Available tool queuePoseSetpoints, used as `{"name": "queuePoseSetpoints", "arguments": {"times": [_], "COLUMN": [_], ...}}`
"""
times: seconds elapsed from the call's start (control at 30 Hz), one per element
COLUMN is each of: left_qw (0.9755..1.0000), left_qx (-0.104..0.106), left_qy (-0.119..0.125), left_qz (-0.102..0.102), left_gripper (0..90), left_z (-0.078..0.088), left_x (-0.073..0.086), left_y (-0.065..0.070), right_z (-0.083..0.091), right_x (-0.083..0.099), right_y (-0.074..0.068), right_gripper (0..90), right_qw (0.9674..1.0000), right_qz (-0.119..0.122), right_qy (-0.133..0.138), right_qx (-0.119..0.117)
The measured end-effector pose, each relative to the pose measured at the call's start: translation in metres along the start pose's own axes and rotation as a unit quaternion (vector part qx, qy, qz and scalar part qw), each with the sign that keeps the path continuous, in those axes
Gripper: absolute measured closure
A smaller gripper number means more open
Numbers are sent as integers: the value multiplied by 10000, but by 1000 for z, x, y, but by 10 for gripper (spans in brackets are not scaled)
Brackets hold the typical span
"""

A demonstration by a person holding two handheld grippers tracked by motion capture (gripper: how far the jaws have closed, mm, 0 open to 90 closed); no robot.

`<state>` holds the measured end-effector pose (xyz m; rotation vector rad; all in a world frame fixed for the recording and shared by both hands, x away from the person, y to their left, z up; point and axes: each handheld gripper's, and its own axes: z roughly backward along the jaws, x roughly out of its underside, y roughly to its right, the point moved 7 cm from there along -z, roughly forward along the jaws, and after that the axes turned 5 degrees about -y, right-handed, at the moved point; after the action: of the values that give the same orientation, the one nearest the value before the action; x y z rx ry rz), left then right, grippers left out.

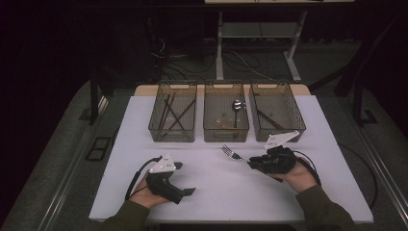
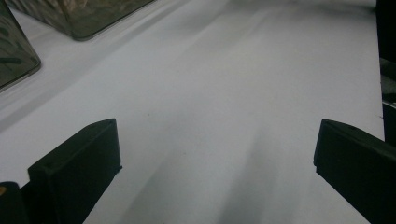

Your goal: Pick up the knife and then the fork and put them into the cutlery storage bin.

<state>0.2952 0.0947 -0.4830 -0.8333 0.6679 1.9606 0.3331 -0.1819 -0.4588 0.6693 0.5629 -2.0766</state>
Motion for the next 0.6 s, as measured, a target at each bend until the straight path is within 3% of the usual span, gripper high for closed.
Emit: {"name": "queuePoseSetpoints", "arguments": {"times": [0.6], "left_qw": [10000], "left_qx": [-12], "left_qy": [-17], "left_qz": [13], "left_gripper": [0], "left_z": [-1], "left_x": [0], "left_y": [-1], "right_z": [29], "right_x": [-6], "right_y": [33], "right_gripper": [776], "right_qw": [9995], "right_qz": [-230], "right_qy": [53], "right_qx": [188]}}
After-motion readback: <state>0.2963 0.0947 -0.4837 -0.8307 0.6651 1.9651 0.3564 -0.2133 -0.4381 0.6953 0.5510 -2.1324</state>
